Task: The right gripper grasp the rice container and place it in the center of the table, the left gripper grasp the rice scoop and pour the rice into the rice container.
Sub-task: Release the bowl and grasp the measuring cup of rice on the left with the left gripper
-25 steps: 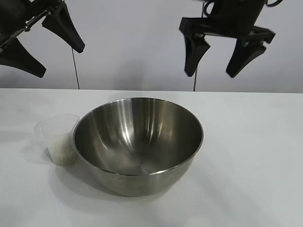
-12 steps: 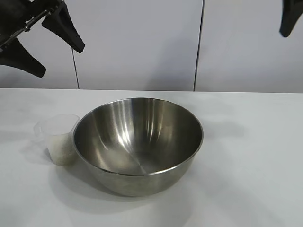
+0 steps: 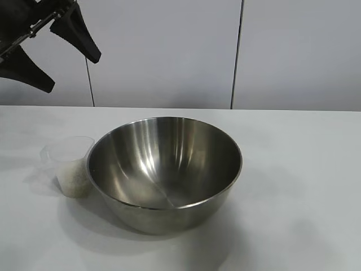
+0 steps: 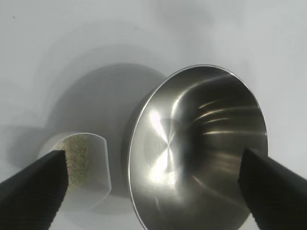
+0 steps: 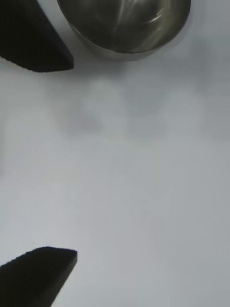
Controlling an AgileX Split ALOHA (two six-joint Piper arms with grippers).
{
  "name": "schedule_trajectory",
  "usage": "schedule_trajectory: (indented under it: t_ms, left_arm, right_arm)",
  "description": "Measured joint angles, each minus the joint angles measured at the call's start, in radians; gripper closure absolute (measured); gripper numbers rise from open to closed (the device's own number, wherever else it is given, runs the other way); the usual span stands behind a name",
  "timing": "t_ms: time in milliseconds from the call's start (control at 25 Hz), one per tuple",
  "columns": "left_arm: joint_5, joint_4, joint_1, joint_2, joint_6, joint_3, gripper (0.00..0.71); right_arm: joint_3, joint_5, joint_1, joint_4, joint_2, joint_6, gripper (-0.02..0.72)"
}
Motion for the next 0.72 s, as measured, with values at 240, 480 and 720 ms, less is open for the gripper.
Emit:
schedule_trajectory:
  t_ms: [240,480,720]
  left_arm:
    - [0.0,0.0,0.0,0.0,0.0,0.0,0.016]
    - [0.0,0.0,0.0,0.0,0.0,0.0,0.016]
    - [0.0,0.0,0.0,0.0,0.0,0.0,0.016]
  right_arm:
    - [0.21,-0.021,0.0,-0.014,-0.388,0.025,0.01]
    - [0.39,-0.012,0.0,-0.05,-0.649,0.026,0.01]
    - [0.486,-0.026,0.0,-0.052,-0.863,0.026,0.01]
